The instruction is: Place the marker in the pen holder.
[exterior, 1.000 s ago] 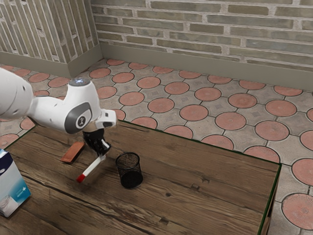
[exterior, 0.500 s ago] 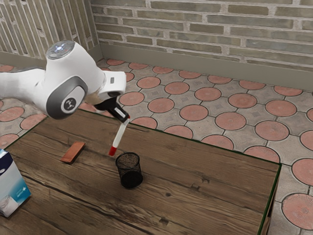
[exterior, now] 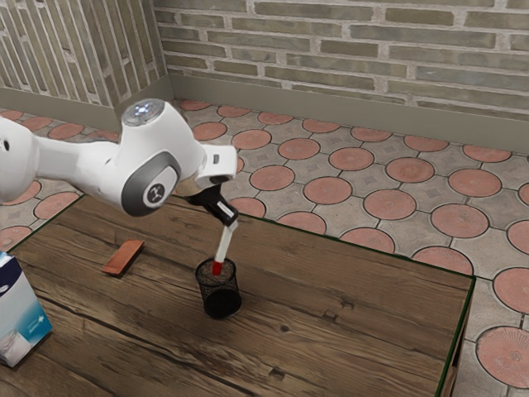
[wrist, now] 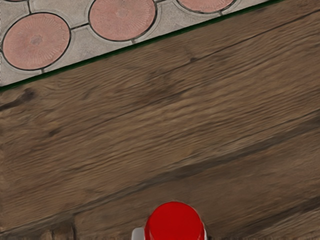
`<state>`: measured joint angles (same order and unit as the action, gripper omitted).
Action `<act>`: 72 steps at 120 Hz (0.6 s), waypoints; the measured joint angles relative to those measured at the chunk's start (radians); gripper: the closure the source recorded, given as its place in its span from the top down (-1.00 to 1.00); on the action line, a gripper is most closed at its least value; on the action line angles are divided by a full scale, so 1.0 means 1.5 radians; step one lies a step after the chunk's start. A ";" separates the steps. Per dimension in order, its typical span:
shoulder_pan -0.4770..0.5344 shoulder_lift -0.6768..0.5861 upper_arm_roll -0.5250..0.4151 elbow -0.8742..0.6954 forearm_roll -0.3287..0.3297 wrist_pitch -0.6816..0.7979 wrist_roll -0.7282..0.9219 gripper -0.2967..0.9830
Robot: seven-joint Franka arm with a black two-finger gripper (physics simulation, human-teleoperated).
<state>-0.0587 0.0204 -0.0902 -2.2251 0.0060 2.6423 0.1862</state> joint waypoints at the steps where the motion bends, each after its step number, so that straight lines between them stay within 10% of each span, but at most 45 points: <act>1: 0.001 0.000 0.000 0.000 0.000 0.001 0.000 -0.69; 34: 0.010 0.002 -0.006 -0.005 -0.021 0.005 0.016 0.13; 62: 0.003 -0.006 -0.005 0.006 -0.024 -0.029 0.026 0.40; 72: -0.042 0.014 0.039 0.177 -0.026 -0.168 0.022 0.44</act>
<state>-0.1210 0.0419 -0.0312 -1.9602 -0.0334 2.3899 0.2200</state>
